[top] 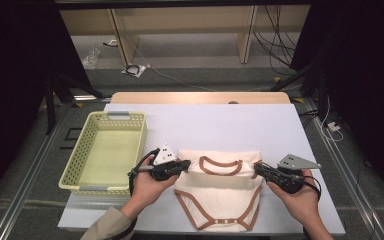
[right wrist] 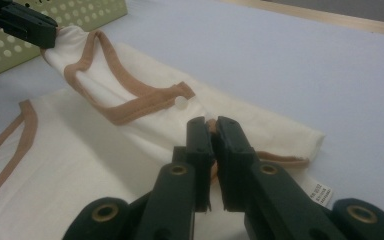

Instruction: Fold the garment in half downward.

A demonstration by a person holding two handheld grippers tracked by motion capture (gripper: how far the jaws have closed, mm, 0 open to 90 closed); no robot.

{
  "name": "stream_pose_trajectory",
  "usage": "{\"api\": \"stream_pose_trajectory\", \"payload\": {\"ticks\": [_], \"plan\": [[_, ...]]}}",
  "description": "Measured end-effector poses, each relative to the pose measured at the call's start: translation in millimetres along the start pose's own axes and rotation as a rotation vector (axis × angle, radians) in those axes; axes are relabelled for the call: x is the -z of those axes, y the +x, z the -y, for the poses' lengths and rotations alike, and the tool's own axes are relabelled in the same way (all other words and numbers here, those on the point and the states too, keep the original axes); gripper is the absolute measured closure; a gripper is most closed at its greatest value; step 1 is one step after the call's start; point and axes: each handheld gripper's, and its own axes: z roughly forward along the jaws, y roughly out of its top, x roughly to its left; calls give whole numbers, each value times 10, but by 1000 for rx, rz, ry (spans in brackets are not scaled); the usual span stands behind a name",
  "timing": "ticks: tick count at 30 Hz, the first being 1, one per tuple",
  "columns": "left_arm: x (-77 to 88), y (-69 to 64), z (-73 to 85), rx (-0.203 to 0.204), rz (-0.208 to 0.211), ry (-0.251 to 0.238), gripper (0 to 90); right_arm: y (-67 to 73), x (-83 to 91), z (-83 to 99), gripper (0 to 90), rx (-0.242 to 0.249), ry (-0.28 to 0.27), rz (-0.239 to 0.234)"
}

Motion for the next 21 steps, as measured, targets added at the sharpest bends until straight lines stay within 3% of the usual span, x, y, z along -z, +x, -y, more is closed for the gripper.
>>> {"api": "stream_pose_trajectory", "payload": {"ticks": [21], "plan": [[48,-34,-30,-17,5,-11,869,30,46,11,852,3,-11,3]]}}
